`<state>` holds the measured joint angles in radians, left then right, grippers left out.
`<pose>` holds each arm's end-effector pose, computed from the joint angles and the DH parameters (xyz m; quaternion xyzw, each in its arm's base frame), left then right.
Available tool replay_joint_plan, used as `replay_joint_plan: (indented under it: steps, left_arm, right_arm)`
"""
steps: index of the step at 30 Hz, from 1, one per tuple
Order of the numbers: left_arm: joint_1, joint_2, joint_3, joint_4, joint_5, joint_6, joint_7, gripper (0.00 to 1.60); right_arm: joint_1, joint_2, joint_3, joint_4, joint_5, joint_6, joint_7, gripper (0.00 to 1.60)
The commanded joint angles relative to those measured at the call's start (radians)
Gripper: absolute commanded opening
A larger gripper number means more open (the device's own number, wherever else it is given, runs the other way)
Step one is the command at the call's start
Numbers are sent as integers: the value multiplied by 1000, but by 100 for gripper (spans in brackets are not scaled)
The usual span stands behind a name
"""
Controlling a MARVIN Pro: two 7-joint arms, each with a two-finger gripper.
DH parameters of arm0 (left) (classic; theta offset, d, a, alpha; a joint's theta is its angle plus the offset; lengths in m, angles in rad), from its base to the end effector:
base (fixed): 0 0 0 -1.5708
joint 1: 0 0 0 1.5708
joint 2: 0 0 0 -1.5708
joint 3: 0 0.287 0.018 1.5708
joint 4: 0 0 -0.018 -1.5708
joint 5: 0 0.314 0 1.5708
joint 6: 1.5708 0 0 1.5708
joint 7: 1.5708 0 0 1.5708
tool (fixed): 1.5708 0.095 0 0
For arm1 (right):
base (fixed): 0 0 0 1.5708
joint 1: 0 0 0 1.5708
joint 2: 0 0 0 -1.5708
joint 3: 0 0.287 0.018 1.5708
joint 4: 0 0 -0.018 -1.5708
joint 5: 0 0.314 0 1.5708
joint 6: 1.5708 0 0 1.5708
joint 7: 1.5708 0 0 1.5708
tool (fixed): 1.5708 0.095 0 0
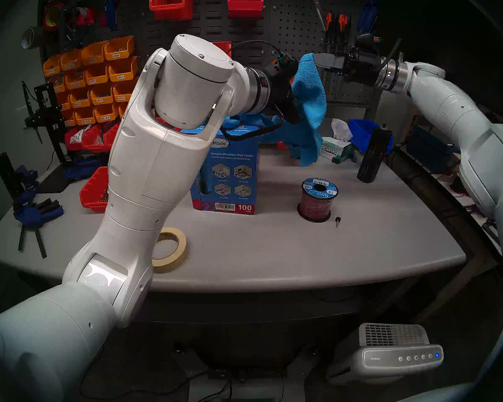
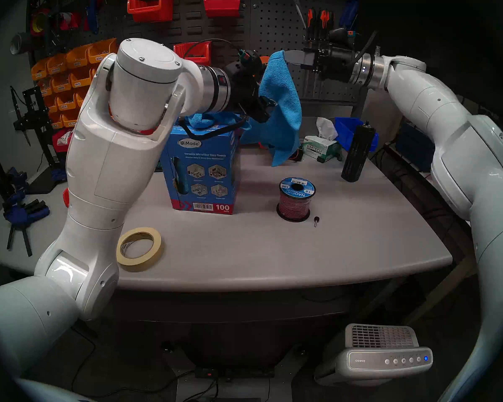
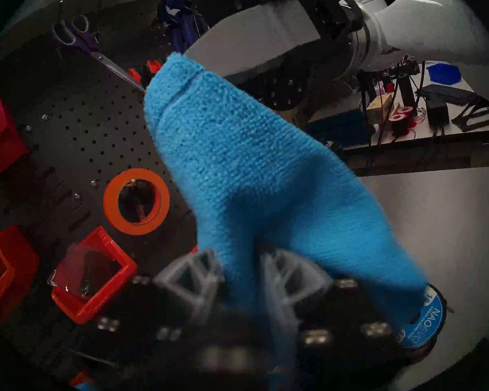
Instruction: Take out a shop towel
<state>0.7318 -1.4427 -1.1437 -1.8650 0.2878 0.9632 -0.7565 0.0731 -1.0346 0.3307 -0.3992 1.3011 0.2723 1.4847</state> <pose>0.4393 -0.1644 0.0477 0.6358 -0.4411 0.6316 0.0473 0.5788 -0.1053 0.0848 -0.5598 -0.4077 -0.5487 0.4683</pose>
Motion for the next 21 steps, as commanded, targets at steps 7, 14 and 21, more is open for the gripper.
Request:
replay_joint_plan:
  steps: [7,14,21]
  left_arm:
    - [-22,-95,-3,29,41,-3,108,0]
    - [-61,-134,-24,51,56,-10,153,0]
    - [-82,-163,-40,72,69,-18,191,0]
  right_arm:
    - [11,31,25,-27,32,-9,-1,160]
    - [-47,56,26,-35,45,-32,-1,160]
    - [-95,71,32,-42,65,-48,-1,160]
